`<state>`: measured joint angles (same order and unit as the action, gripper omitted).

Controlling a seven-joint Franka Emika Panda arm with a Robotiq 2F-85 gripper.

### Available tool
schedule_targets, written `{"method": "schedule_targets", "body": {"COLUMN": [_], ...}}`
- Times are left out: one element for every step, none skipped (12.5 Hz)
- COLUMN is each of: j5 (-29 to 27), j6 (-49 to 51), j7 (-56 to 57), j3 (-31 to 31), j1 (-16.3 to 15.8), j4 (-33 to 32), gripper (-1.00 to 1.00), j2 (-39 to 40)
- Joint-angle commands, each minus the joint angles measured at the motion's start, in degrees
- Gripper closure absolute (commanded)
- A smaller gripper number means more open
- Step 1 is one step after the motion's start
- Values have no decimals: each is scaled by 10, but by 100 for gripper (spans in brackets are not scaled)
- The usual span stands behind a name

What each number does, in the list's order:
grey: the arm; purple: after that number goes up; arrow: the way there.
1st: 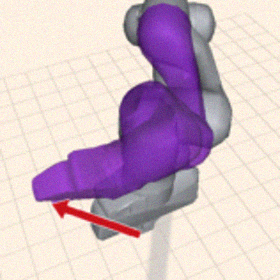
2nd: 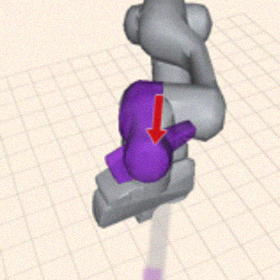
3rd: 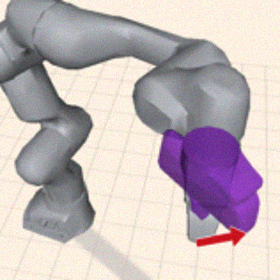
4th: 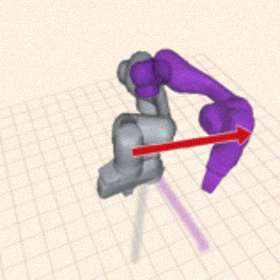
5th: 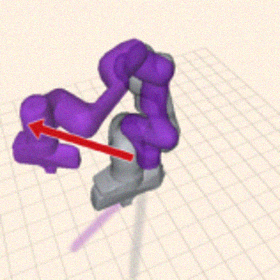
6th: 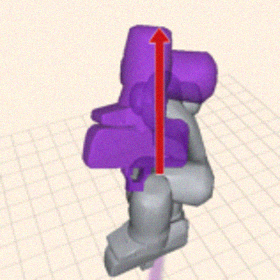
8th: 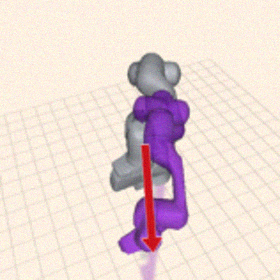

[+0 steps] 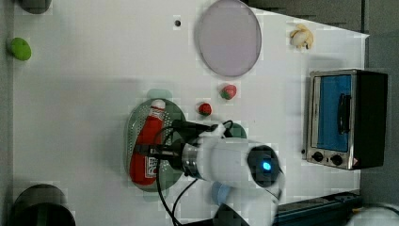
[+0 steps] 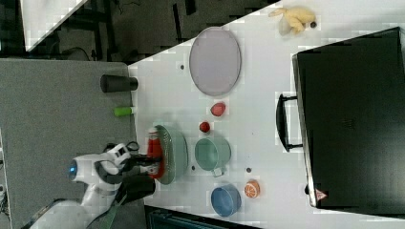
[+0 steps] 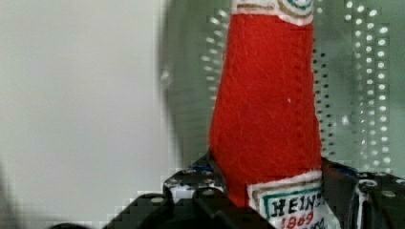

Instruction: Pick ketchup from strainer and place it on the table

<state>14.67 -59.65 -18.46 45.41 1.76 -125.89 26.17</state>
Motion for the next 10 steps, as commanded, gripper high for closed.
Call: {"method": "schedule_targets", "body": {"j5": [-55,-81,-108,-133,-157,-175,-183,-183,-183,-183], "j6": [49,83,120,160,202,243,273,295,308,315], "j7": [-17,-5,15,49,87,125,152,172,185,196], "j3": [55,63,66,65,63,57,48,36,21,5], "j1": [45,57,67,77,89,103,117,130,143,155], "j4": [26,36,50,66,83,101,119,136,150,161], "gripper": [-21,-21,-21,-21,-21,-21,-21,-21,-21,-21], "j2": [-92,-113,-131,-147,-159,-168,-174,-178,-182,-186]}}
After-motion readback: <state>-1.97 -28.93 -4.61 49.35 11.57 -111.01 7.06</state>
